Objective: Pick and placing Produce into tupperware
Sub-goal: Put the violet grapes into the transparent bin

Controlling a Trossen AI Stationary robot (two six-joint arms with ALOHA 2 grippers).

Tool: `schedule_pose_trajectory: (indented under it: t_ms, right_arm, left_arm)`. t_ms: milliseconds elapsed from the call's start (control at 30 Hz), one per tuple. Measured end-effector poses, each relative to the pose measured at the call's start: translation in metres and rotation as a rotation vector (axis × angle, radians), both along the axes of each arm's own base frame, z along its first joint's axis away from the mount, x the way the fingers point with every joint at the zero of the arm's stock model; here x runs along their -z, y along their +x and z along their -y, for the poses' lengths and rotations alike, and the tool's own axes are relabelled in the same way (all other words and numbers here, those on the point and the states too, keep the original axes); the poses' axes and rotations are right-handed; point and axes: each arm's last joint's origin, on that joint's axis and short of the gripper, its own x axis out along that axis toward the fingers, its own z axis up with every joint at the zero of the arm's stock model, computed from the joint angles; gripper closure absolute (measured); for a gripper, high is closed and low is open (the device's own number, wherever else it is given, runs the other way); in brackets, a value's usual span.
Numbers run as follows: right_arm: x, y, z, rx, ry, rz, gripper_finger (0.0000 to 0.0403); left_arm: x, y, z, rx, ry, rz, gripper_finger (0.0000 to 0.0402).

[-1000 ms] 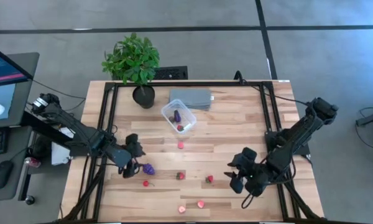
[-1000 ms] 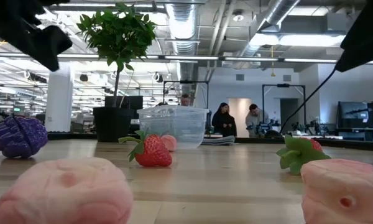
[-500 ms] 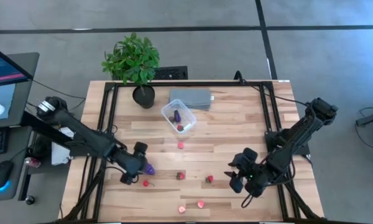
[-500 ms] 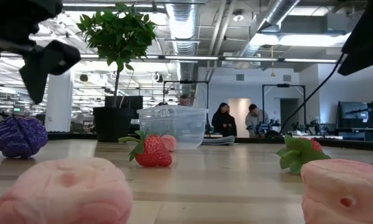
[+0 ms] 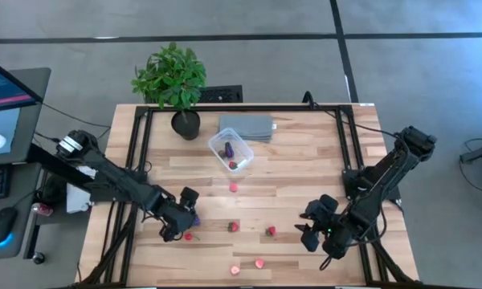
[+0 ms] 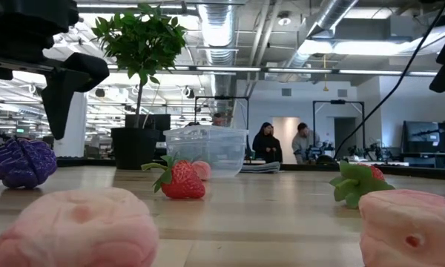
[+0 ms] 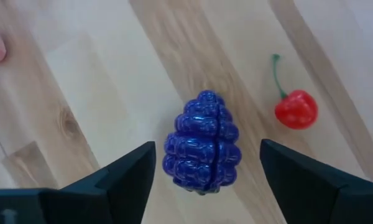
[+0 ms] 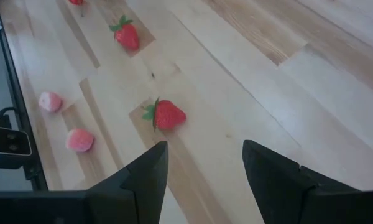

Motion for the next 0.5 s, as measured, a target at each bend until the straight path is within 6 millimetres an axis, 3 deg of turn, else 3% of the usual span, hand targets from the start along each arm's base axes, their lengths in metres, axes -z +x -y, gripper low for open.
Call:
schedule_pose_trajectory:
  t_ms: [500]
  right_arm:
    - [0.000, 0.000, 0.001, 0.000, -0.018, 0.000, 0.0173]
  left_arm:
    - [0.001, 0.007, -0.015, 0.049, -0.024, -0.039, 0.0087]
